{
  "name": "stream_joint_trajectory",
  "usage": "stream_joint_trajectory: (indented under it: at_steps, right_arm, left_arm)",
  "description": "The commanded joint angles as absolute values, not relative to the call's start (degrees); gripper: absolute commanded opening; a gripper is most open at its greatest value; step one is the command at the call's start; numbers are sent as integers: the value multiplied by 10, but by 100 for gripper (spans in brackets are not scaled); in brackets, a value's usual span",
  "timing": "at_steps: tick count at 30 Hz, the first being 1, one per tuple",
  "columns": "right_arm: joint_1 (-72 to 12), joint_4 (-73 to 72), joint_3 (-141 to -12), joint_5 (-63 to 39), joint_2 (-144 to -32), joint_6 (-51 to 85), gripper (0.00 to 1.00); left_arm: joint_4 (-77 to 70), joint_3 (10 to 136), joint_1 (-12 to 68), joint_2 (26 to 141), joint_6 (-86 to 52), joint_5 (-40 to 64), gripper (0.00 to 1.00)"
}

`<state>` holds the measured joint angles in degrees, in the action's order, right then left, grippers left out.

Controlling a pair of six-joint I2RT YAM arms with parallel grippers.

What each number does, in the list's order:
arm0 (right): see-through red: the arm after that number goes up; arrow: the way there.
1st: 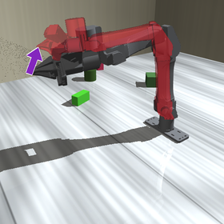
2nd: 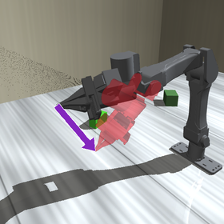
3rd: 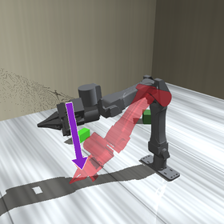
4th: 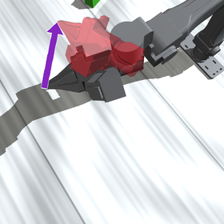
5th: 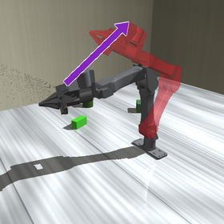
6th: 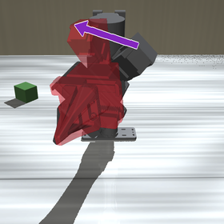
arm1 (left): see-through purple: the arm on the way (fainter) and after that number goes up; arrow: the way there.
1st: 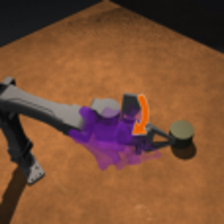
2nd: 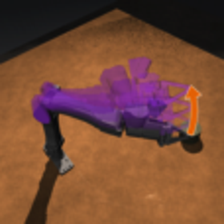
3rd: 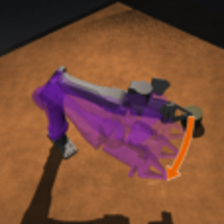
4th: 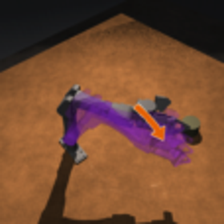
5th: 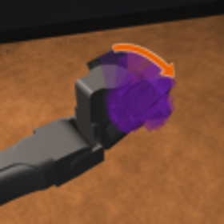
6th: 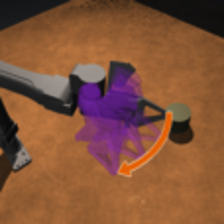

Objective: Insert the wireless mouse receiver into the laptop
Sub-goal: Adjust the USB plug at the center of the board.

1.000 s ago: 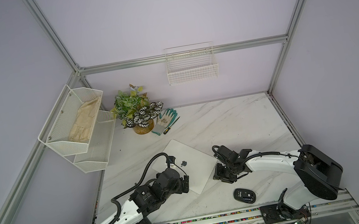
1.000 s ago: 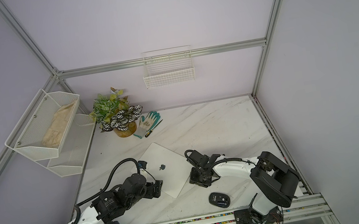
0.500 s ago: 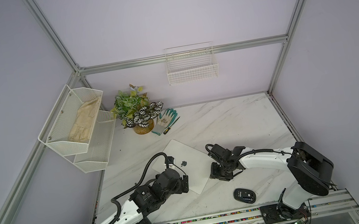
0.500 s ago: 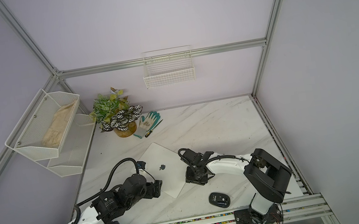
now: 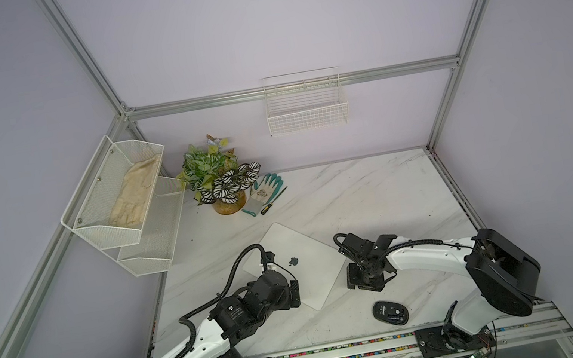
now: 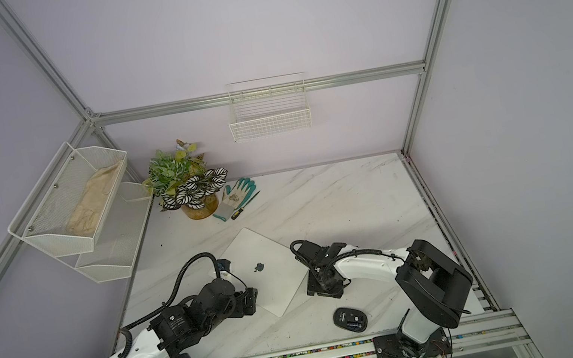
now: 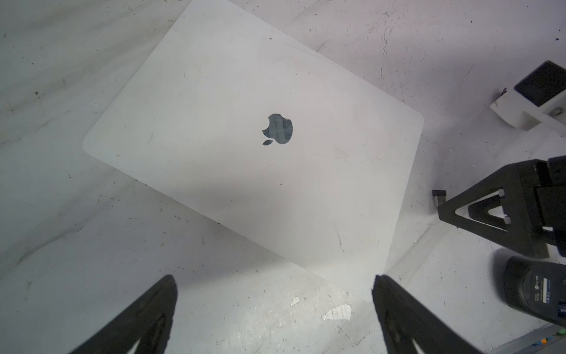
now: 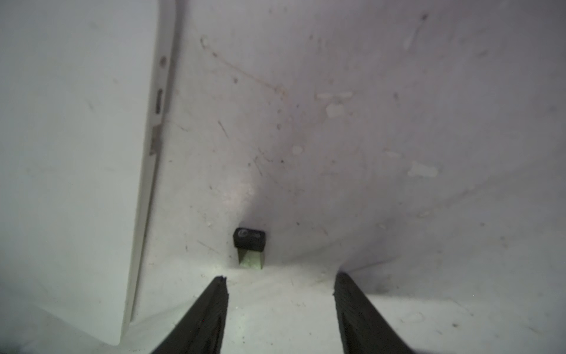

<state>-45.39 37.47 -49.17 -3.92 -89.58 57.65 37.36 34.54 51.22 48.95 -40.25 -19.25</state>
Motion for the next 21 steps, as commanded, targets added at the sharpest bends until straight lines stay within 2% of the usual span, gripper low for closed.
stream_joint_trajectory:
  at_steps: [1, 6, 21]
  right_arm:
    - [-452, 329, -485, -41, -920, 584, 57]
    - [-452, 298, -475, -67, -934, 595, 53]
    - [-456, 280, -439, -106, -918, 643, 51]
  left_arm:
    - [359, 336, 508, 492, -423, -197, 100]
    - [359, 335, 506, 491, -423, -198, 100]
    - [359, 335, 496, 496, -411, -199, 100]
